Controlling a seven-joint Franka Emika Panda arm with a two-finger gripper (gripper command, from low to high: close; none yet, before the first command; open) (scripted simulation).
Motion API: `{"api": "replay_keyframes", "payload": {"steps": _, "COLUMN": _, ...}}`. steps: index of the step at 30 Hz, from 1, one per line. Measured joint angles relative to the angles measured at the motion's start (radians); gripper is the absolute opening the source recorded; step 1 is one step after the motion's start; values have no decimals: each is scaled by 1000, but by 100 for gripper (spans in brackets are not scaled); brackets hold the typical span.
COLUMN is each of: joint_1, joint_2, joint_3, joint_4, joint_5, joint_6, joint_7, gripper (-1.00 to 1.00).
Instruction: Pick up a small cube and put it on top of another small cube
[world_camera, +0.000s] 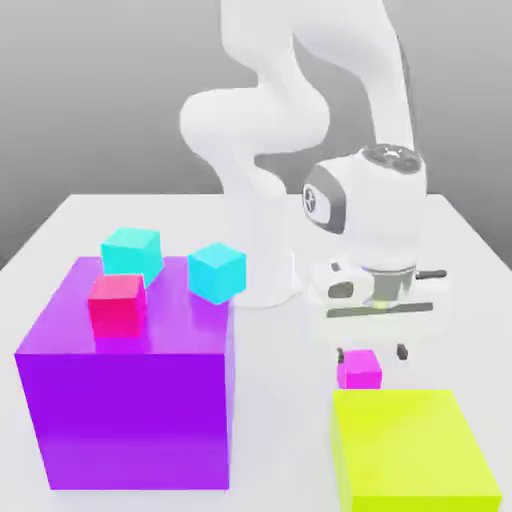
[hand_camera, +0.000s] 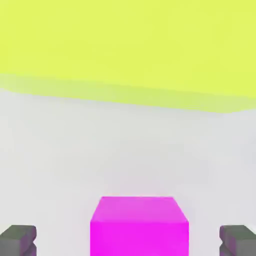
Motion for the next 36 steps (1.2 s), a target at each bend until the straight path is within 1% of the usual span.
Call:
{"api": "replay_keyframes", "payload": {"steps": 6, "joint_1": 39, "joint_2": 61, "joint_3": -59, "joint_4": 2, "joint_5": -83, "joint_6": 59, "joint_7": 61, "gripper": 0}}
{"api": "replay_keyframes", "payload": {"steps": 11, "joint_1": 117, "joint_2": 116, "joint_3": -145, "joint_4": -5, "joint_5": -137, "joint_6": 117, "joint_7": 110, "gripper": 0}}
{"api": "replay_keyframes", "payload": {"steps": 15, "joint_1": 187, "joint_2": 162, "joint_3": -212, "joint_4": -16, "joint_5": -158, "joint_6": 167, "joint_7": 138, "gripper": 0}}
{"api": "replay_keyframes", "payload": {"steps": 16, "joint_1": 200, "joint_2": 170, "joint_3": -223, "joint_4": -19, "joint_5": -158, "joint_6": 175, "joint_7": 141, "gripper": -100}}
{"api": "replay_keyframes", "payload": {"steps": 22, "joint_1": 206, "joint_2": 174, "joint_3": -229, "joint_4": -20, "joint_5": -163, "joint_6": 181, "joint_7": 147, "gripper": -100}}
{"api": "replay_keyframes", "payload": {"steps": 26, "joint_1": 156, "joint_2": 141, "joint_3": -185, "joint_4": -11, "joint_5": -161, "joint_6": 145, "joint_7": 135, "gripper": -100}}
{"api": "replay_keyframes", "payload": {"steps": 32, "joint_1": 67, "joint_2": 75, "joint_3": -87, "joint_4": 0, "joint_5": -91, "joint_6": 75, "joint_7": 70, "gripper": -100}}
{"api": "replay_keyframes", "payload": {"steps": 36, "joint_1": 37, "joint_2": 33, "joint_3": -44, "joint_4": 2, "joint_5": -33, "joint_6": 33, "joint_7": 24, "gripper": -100}}
